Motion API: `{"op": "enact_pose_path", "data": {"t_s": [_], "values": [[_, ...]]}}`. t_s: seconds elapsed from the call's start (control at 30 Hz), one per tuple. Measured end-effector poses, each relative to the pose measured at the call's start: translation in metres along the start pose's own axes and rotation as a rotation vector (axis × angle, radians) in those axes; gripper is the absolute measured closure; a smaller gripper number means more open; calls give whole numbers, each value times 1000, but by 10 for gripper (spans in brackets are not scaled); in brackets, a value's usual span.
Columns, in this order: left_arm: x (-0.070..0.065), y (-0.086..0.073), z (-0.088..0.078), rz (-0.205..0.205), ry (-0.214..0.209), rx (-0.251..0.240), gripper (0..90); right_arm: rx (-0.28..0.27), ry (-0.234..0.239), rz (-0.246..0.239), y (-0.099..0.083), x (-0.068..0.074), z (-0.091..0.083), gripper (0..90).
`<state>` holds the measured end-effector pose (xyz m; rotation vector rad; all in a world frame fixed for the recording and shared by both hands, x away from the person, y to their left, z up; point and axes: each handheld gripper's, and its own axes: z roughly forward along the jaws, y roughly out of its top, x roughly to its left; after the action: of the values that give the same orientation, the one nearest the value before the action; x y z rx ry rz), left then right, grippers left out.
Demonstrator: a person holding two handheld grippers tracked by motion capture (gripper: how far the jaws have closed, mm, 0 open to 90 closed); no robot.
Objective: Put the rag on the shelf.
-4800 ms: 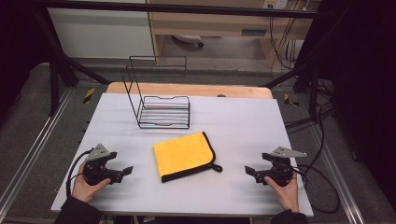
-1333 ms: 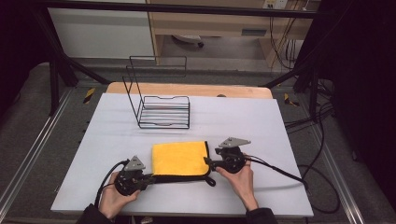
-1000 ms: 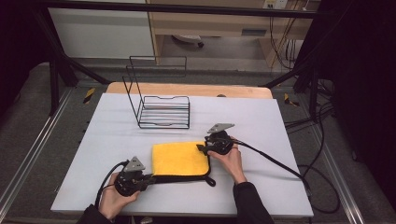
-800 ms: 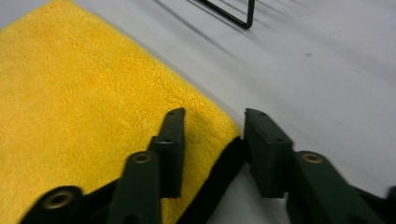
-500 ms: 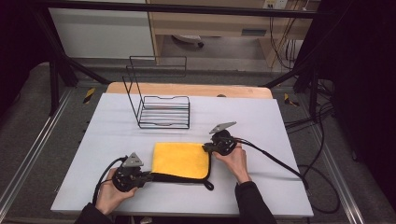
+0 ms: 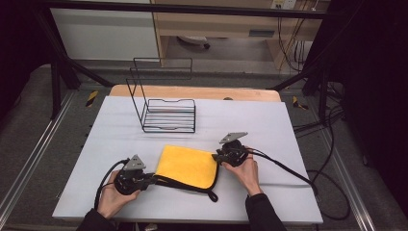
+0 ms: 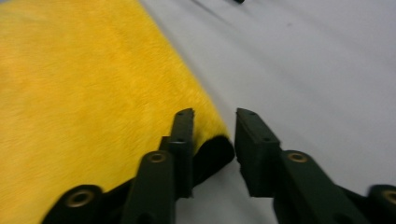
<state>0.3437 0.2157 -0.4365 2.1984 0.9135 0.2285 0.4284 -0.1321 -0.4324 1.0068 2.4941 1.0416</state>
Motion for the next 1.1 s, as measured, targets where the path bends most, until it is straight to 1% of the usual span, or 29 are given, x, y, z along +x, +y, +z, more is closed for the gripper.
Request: {"op": "enact_pose_path", "data": {"t_s": [0.03,0.07,0.13,0.17,0.2,0.27,0.3,0.33,0.37,0.4,0.43,0.47,0.5,0.53,0.57,0.6,0.63,0.7,0.73,0.77,0.8,0.83,0.87,0.9,0.97,1.0,1.03,1.07,1.1], "values": [[-1,-1,0,-1,4,0,789,-18,-8,-23,1,-2,3,626],[-2,-1,1,-1,7,2,788,-44,3,-20,4,-7,7,580],[-4,-1,1,-2,13,9,783,-47,8,-17,5,-10,10,580],[-4,-2,1,-9,16,16,769,-48,25,-11,7,-13,12,573],[-4,-2,-1,-14,19,20,720,-48,40,-4,8,-16,14,573],[-2,-1,-8,-39,26,0,700,-34,73,-2,9,-19,19,577],[0,0,-12,-55,35,-17,611,-20,89,-8,8,-21,22,584],[1,3,-16,-73,49,-33,575,-13,99,-10,8,-22,23,588],[3,5,-19,-94,56,-55,549,-9,106,-11,7,-23,24,588],[5,8,-21,-117,61,-73,549,-9,106,-11,7,-23,24,588],[6,10,-19,-153,59,-88,530,-10,112,-11,7,-24,24,594],[7,11,-17,-166,60,-90,518,-6,120,-11,6,-24,25,597],[8,11,-12,-180,65,-80,511,-6,125,-14,6,-24,26,599],[7,9,-6,-189,76,-57,506,-7,130,-17,5,-25,26,606],[7,7,-1,-195,80,-40,508,-6,140,-27,5,-24,26,630],[7,6,1,-204,83,-30,508,-6,140,-27,5,-24,26,630],[6,3,4,-217,81,-24,512,-8,143,-42,4,-24,26,653],[5,1,5,-230,80,-33,530,-3,158,-56,4,-24,26,686],[4,1,5,-232,85,-34,534,-1,165,-56,4,-24,26,695],[2,-1,7,-243,86,-32,534,4,175,-49,4,-24,26,710],[1,-2,8,-248,81,-30,539,9,187,-50,5,-26,27,712],[1,-4,9,-257,71,-34,539,9,187,-50,5,-26,27,712],[0,-5,10,-272,59,-42,581,13,181,-70,6,-26,26,668],[0,-6,11,-281,47,-47,607,16,174,-79,6,-26,24,648],[-1,-6,11,-284,38,-47,623,16,174,-77,6,-27,22,639],[-2,-6,12,-290,28,-49,659,22,179,-70,6,-28,20,635],[-3,-5,13,-288,31,-49,700,19,184,-68,5,-28,20,635],[-4,-5,14,-285,36,-44,700,13,188,-78,4,-28,19,635],[-6,-4,14,-281,43,-41,718,12,192,-68,2,-27,20,641]]}}
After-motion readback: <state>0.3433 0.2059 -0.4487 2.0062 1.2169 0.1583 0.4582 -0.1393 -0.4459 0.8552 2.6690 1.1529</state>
